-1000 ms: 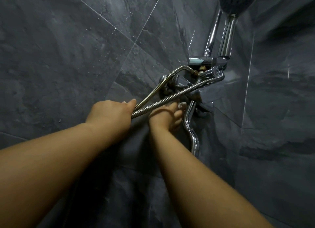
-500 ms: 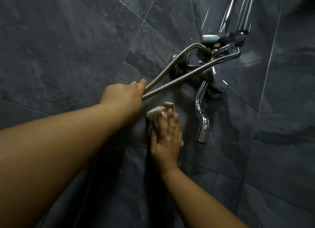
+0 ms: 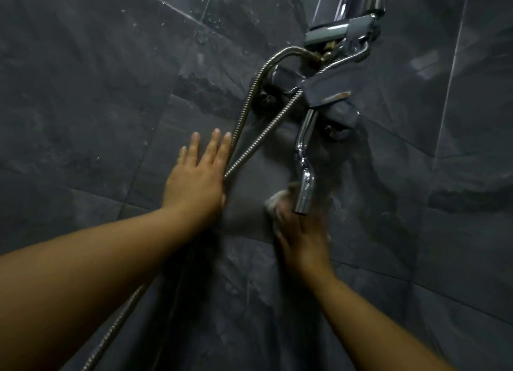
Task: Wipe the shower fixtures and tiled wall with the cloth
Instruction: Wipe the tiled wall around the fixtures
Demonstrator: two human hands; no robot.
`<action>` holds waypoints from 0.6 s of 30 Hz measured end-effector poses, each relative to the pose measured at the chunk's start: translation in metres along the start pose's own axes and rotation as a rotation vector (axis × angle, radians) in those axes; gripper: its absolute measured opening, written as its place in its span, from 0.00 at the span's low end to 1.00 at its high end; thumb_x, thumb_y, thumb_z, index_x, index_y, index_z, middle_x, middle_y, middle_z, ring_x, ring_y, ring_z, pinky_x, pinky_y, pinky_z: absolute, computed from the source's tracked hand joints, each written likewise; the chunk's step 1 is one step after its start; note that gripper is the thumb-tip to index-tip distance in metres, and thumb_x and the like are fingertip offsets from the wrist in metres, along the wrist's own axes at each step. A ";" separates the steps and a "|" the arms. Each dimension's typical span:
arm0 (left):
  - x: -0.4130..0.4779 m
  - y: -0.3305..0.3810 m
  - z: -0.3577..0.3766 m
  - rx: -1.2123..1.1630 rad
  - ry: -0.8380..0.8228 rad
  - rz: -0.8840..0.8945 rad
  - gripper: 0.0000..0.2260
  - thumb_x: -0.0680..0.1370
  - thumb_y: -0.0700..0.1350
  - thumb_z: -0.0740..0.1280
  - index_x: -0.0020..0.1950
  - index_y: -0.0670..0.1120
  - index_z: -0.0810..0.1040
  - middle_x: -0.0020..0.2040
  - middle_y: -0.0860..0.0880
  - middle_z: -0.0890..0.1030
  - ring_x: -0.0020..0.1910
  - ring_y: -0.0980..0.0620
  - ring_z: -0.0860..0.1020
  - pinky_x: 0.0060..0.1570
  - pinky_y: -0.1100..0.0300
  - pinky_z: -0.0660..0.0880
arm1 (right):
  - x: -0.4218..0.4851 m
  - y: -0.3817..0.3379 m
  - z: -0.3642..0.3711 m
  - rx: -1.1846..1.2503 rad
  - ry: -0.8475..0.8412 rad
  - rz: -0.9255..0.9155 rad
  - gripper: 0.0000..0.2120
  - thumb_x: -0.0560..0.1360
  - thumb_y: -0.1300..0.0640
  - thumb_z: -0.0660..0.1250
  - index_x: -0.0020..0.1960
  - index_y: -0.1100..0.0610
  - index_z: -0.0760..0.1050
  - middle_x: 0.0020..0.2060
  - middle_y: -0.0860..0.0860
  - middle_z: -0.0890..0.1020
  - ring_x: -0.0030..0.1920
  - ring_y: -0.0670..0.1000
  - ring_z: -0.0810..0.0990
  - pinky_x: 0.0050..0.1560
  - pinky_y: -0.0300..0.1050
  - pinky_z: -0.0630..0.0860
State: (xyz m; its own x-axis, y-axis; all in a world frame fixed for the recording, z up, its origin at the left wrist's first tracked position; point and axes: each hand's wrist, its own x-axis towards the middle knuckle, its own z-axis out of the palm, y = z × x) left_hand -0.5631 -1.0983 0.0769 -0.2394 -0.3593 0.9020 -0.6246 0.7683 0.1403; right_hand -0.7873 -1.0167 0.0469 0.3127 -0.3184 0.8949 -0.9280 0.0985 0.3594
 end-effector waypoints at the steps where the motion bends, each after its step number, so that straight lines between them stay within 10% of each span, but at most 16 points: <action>1: -0.003 0.001 0.000 -0.011 0.058 0.063 0.34 0.77 0.47 0.57 0.75 0.47 0.38 0.77 0.43 0.46 0.76 0.40 0.47 0.72 0.46 0.50 | -0.006 0.016 -0.006 -0.023 -0.007 -0.160 0.20 0.79 0.47 0.55 0.70 0.48 0.64 0.73 0.54 0.62 0.72 0.59 0.61 0.68 0.59 0.63; 3: -0.006 0.003 -0.002 0.028 0.146 0.206 0.34 0.73 0.52 0.57 0.76 0.48 0.48 0.75 0.39 0.57 0.74 0.39 0.57 0.68 0.43 0.58 | -0.005 0.053 -0.017 -0.029 0.022 -0.264 0.20 0.80 0.44 0.53 0.72 0.43 0.59 0.75 0.49 0.58 0.74 0.55 0.57 0.70 0.58 0.61; 9: 0.011 0.018 -0.019 0.114 0.170 0.402 0.35 0.68 0.56 0.58 0.74 0.49 0.56 0.74 0.43 0.62 0.73 0.43 0.59 0.66 0.44 0.62 | 0.045 0.065 -0.016 0.038 0.099 0.205 0.25 0.77 0.49 0.55 0.73 0.51 0.62 0.75 0.54 0.59 0.74 0.59 0.57 0.71 0.56 0.48; 12: 0.021 0.032 -0.019 0.026 0.187 0.221 0.40 0.67 0.60 0.57 0.76 0.53 0.46 0.77 0.47 0.53 0.75 0.46 0.53 0.69 0.43 0.61 | 0.046 0.059 -0.012 0.108 0.150 0.160 0.27 0.76 0.48 0.54 0.73 0.55 0.63 0.75 0.55 0.57 0.75 0.56 0.52 0.72 0.53 0.42; 18: 0.047 0.049 -0.011 -0.128 0.049 -0.258 0.42 0.75 0.50 0.66 0.76 0.48 0.38 0.78 0.48 0.41 0.76 0.48 0.42 0.74 0.46 0.50 | 0.050 0.095 -0.028 0.113 0.124 -0.262 0.26 0.74 0.57 0.62 0.72 0.52 0.62 0.74 0.55 0.61 0.73 0.55 0.61 0.69 0.53 0.61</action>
State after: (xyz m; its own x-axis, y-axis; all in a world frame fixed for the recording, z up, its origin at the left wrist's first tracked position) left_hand -0.5966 -1.0721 0.1310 -0.0463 -0.5279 0.8481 -0.5604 0.7165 0.4154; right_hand -0.8537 -0.9967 0.1329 0.5606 -0.2008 0.8034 -0.8267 -0.0792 0.5570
